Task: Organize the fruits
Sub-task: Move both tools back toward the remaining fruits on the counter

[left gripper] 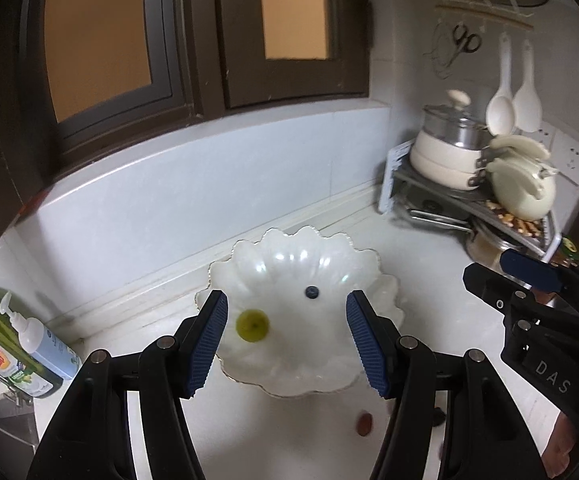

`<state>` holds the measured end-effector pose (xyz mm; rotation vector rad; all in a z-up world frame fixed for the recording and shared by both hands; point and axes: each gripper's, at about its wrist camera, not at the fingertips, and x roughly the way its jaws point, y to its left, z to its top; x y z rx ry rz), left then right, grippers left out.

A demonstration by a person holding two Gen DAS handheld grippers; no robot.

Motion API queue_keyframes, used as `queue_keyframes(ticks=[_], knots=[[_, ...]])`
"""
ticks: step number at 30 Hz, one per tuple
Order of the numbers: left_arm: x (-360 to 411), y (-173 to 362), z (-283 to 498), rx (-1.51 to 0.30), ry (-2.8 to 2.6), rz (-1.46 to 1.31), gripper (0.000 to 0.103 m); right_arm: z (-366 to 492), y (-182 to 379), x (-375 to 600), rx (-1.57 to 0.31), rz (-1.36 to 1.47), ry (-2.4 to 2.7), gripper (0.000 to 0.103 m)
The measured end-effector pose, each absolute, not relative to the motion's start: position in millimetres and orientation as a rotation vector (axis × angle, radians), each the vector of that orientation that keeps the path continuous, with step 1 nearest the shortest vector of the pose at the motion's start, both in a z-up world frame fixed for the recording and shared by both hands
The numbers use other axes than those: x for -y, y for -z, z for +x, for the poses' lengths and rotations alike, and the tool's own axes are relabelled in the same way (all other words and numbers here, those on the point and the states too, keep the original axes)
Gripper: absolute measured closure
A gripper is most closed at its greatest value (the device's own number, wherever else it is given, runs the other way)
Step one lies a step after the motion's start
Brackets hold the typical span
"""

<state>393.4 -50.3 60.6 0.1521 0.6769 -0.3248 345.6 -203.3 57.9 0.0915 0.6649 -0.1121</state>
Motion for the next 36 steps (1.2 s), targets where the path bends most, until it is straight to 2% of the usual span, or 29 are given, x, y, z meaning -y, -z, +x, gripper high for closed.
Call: queue_keyframes(ticks=[17,36], knots=[[76.8,-71.7,295.3,-0.611,0.396,0.136,0.042,241.8,-76.1,243.0,-0.570,0.088,0.190,0.057],[103.8,-40.6,222.8,-0.637,0.398,0.144,0.042,173.9,-42.4,273.2,-0.621,0.125,0.188,0.057]])
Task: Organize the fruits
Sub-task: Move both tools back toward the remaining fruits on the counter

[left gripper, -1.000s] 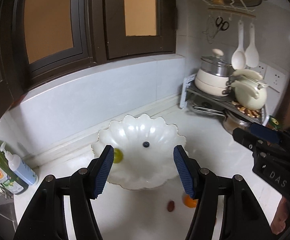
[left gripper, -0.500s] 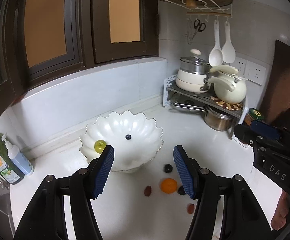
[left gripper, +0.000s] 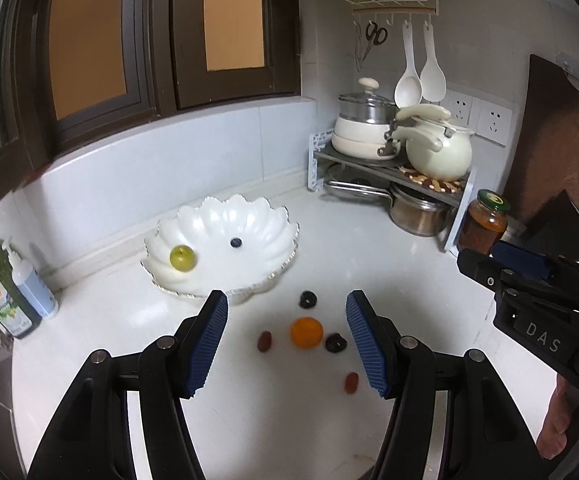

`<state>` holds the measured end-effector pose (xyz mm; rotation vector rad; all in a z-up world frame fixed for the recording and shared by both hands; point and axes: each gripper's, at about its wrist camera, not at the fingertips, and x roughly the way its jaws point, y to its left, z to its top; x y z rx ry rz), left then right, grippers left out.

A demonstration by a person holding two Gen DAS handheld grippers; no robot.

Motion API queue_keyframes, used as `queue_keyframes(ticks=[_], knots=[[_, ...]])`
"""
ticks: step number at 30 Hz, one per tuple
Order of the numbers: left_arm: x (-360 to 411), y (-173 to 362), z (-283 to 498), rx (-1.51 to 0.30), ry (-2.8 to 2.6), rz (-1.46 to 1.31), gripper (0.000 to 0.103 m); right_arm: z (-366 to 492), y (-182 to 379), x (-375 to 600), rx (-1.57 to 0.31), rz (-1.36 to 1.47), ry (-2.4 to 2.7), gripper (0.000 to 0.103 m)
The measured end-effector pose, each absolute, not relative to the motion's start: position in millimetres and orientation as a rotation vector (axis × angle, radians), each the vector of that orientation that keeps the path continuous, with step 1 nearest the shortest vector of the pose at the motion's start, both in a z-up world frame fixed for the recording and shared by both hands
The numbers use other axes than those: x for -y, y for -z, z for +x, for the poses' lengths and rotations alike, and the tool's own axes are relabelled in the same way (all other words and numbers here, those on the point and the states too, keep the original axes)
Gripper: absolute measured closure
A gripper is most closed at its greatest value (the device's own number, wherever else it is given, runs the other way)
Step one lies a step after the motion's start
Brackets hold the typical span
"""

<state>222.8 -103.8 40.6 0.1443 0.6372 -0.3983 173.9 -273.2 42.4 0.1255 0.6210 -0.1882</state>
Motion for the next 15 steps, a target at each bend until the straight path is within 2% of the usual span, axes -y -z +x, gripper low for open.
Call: queue_keyframes(ticks=[15], knots=[[122.1,2.4,213.1,-0.680,0.439,0.156,0.042,169.1,5.4,287.7,-0.722,0.155,0.185,0.057]])
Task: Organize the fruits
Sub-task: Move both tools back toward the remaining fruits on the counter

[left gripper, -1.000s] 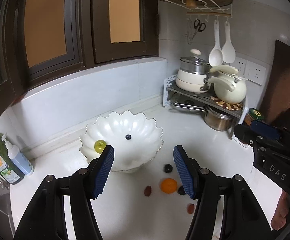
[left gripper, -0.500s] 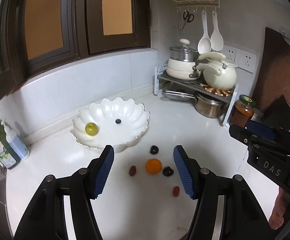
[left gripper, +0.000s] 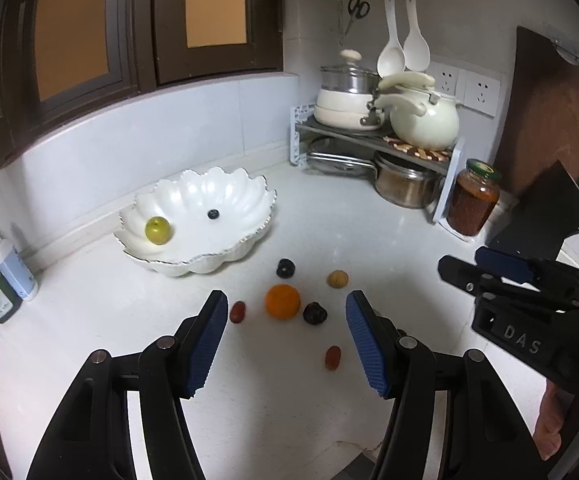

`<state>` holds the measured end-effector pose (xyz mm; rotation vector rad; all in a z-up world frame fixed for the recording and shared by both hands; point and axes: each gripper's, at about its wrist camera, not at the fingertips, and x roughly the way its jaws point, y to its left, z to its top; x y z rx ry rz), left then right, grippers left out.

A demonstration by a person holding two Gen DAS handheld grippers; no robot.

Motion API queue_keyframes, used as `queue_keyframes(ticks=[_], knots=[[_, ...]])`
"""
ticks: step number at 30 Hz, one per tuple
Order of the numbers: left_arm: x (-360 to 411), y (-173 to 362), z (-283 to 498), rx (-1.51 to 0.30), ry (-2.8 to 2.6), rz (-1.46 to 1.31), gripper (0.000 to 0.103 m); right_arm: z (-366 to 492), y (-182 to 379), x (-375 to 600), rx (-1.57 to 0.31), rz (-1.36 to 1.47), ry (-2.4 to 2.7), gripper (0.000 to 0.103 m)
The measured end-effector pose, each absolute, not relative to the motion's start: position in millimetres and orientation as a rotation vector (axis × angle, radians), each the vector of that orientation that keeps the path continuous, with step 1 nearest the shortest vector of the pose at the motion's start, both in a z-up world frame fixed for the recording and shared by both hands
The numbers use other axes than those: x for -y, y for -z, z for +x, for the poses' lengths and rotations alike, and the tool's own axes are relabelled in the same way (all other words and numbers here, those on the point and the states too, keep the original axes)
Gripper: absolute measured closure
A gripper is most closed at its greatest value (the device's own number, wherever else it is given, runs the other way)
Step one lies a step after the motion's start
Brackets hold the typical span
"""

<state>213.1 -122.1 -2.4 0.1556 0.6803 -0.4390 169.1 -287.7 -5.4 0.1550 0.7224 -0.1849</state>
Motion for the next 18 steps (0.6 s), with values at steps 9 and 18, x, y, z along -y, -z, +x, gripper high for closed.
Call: queue_keyframes(ticks=[9,18], knots=[[134.1,40.0,217.3,-0.720,0.496,0.184,0.042,177.7,42.1,289.3,-0.794,0.177,0.186,0.057],[146.3,76.2,229.1,-0.789,0.566,0.190,0.046,190.0,81.5,299.4,-0.883,0.221,0.201,0.057]])
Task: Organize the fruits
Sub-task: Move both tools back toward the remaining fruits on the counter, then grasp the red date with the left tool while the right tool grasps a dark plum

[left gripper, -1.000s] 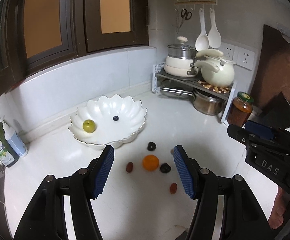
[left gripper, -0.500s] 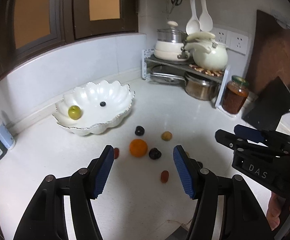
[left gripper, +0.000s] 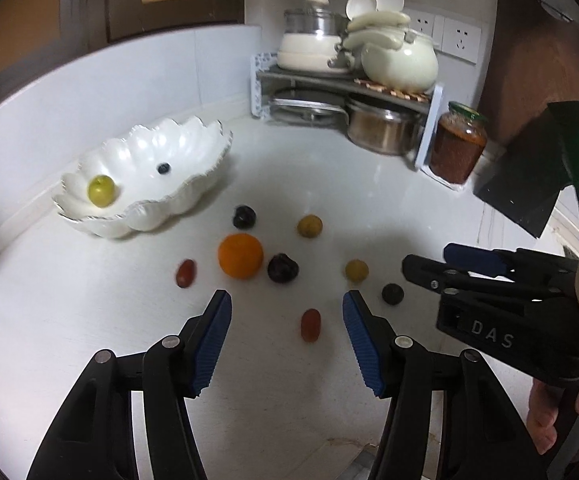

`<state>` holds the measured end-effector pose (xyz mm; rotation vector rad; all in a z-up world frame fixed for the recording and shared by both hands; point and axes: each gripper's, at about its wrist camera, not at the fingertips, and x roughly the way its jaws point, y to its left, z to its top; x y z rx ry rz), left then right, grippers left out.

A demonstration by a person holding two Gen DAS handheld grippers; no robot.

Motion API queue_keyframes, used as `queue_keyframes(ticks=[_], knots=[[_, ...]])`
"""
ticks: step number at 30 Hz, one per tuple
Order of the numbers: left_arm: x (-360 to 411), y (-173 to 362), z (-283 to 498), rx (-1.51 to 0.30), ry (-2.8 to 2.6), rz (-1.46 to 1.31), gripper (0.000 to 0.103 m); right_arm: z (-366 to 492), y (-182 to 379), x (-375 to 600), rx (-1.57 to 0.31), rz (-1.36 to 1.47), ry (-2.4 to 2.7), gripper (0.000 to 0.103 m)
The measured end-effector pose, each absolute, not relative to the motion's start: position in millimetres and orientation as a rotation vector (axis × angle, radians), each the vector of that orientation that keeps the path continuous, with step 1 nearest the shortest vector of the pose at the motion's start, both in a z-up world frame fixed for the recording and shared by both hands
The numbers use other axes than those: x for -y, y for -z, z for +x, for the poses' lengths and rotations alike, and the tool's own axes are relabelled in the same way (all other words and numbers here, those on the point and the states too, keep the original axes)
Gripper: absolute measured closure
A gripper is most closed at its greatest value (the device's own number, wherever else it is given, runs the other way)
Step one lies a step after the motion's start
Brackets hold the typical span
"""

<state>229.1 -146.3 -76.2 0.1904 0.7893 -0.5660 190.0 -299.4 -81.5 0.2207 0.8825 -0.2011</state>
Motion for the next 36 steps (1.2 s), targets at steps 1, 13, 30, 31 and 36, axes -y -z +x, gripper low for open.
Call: queue_keyframes(ticks=[1,13,30,31,36], knots=[[147.6,79.5,229.6,-0.795,0.571,0.188,0.047,190.8,85.3,300.6,-0.890,0.228,0.204,0.057],[159.9,116.6,245.1,-0.862,0.608,0.199,0.054,202.0,118.6,310.6,-0.950,0.265,0.224,0.057],[177.2,136.1,254.7,-0.912,0.630,0.219,0.067,210.0,139.7,311.5,-0.990,0.267,0.232,0.058],[178.1,137.4,255.2,-0.916,0.632,0.220,0.068,210.0,139.7,311.3,-0.989,0.263,0.234,0.058],[180.0,143.6,256.5,-0.943,0.631,0.217,0.071,210.7,139.9,310.1,-0.989,0.240,0.239,0.067]])
